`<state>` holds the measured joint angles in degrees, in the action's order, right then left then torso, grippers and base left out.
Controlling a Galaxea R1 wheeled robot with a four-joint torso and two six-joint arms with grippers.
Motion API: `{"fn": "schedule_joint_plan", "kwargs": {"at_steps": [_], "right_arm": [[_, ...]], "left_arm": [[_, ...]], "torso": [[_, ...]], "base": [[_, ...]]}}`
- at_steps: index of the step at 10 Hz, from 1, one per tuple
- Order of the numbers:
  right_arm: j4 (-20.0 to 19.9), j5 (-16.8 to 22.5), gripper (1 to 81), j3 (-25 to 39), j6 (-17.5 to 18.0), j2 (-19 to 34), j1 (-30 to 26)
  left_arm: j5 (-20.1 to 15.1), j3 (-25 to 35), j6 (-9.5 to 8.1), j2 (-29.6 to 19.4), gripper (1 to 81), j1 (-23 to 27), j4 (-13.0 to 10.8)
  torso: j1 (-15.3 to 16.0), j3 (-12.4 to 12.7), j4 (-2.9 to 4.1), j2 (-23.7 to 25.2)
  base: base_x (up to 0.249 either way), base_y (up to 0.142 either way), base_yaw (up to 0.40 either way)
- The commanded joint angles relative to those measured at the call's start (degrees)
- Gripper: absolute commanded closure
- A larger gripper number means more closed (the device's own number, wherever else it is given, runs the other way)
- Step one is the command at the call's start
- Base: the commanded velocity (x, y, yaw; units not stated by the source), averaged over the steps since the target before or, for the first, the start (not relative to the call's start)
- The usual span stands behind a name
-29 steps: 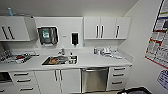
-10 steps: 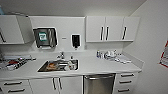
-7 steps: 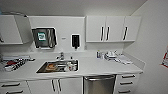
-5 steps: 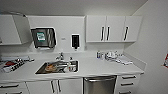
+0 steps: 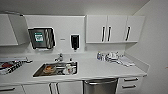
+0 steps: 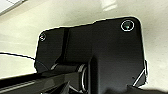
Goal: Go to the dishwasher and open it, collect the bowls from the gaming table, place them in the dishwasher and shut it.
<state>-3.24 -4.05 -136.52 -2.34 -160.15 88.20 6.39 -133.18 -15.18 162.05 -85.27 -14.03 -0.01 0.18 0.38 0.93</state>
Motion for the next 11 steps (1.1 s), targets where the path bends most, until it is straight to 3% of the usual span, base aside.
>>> {"fn": "schedule_joint_plan", "kwargs": {"at_steps": [1, 11], "right_arm": [[0.3, 2.9, 1.0, 0.2, -0.1, 0.9, -3.2], [0.5, 2.9, 1.0, 0.0, -0.2, 0.6, -3.0]], "left_arm": [[-1.6, 0.8, 0.06, -0.5, 1.0, 3.4, -0.7], [-1.6, 0.6, 0.06, -0.5, 1.0, 3.3, -0.7]], "torso": [[0.0, 0.0, 0.00, 0.0], [0.0, 0.0, 0.00, 0.0]], "base": [[0.112, 0.000, 0.000], [0.110, 0.000, 0.000]]}}
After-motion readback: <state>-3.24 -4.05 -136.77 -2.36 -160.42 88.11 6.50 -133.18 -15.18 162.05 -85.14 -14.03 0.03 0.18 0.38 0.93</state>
